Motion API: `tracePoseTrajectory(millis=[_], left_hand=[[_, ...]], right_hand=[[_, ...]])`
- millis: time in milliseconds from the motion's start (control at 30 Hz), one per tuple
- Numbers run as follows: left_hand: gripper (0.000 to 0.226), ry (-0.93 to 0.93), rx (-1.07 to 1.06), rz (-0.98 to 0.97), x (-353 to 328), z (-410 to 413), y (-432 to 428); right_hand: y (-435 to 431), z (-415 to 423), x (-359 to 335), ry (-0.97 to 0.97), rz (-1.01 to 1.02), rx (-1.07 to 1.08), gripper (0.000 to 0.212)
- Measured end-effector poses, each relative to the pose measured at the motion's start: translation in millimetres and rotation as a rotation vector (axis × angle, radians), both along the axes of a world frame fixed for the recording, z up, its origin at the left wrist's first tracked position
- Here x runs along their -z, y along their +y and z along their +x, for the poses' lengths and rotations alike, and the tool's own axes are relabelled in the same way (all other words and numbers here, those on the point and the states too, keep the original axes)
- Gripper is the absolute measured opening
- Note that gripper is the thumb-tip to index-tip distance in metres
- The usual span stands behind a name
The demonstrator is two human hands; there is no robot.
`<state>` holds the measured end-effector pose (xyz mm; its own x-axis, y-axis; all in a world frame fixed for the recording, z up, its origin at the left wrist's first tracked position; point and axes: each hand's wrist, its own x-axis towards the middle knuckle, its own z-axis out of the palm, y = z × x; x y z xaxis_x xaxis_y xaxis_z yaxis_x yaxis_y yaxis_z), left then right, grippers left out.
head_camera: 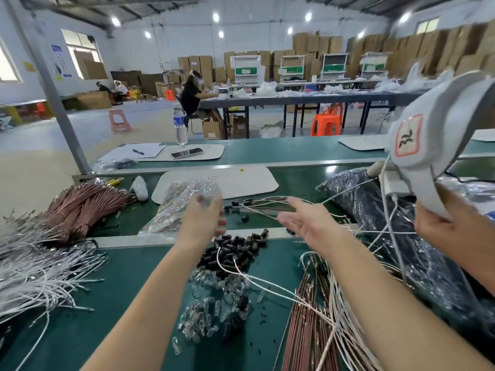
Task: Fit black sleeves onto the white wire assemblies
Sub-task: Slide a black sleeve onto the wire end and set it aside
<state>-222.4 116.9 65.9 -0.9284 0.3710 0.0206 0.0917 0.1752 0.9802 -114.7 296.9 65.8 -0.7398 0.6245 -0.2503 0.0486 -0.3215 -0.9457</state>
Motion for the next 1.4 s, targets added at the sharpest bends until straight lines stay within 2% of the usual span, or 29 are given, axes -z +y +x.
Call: tracePoseTrajectory(millis=[200,267,300,367,433,467,533,633,700,800,900,1000,1133,1233,1333,1400], left_hand=[[0.022,0.386,0.207,-0.341,43.9,80.7,-29.6],[0.014,0.466,0.331,-0.432,53.3,111.6,-37.5],[0.019,0.501,0.392,-0.504,55.9,124.9,-39.7],[0.042,0.564,0.475,-0.713,62.3,144.1,-40.2],[0.059,0.578,0.484,-0.895,70.8,156.0,-34.8],[0.059,0.568,0.476,-0.969,73.2,161.6,-29.5],[0.048,0.551,0.439,-1.031,77.1,170.0,-17.8],[0.022,0.538,0.395,-1.057,76.1,178.5,-5.4],[0.019,0.517,0.398,-1.054,75.0,181.6,-3.0],[0.003,0.439,0.366,-0.974,71.3,179.1,-3.9],[0.017,0.317,0.363,-0.828,67.5,166.3,-13.9],[0.019,0.253,0.434,-0.726,53.0,149.8,-30.2],[0.02,0.421,0.535,-0.878,18.8,119.3,-57.3],[0.022,0.427,0.567,-0.961,-6.6,93.1,-86.5],[0.031,0.349,0.558,-0.841,-22.3,67.3,-115.6],[0.042,0.282,0.575,-0.677,-24.2,59.1,-126.8]], right_hand=[[-33.9,50.8,59.2,-0.085,0.474,0.034,0.033],[-43.1,67.4,67.9,-0.125,0.663,-0.026,0.029],[-47.1,74.3,71.3,-0.162,0.748,-0.066,0.027],[-53.7,84.0,77.7,-0.217,0.89,-0.118,0.028],[-59.5,88.6,84.5,-0.262,1.001,-0.136,0.031],[-62.2,89.4,86.9,-0.285,1.039,-0.144,0.032],[-66.1,90.2,91.9,-0.324,1.123,-0.151,0.034],[-69.7,93.2,98.4,-0.303,1.208,-0.115,0.031],[-71.8,98.4,101.6,-0.233,1.183,-0.052,0.029],[-70.5,105.8,102.6,-0.134,1.099,0.071,0.03],[-66.5,108.6,101.9,-0.089,1.049,0.12,0.032],[-65.9,108.1,102.1,-0.087,1.045,0.115,0.031],[-67.9,107.3,104.3,-0.085,1.083,0.089,0.033],[-69.9,107.6,102.4,-0.098,1.148,0.1,0.034],[-70.8,107.7,99.7,-0.092,1.204,0.1,0.034],[-71.8,107.1,99.5,-0.101,1.244,0.08,0.034]])
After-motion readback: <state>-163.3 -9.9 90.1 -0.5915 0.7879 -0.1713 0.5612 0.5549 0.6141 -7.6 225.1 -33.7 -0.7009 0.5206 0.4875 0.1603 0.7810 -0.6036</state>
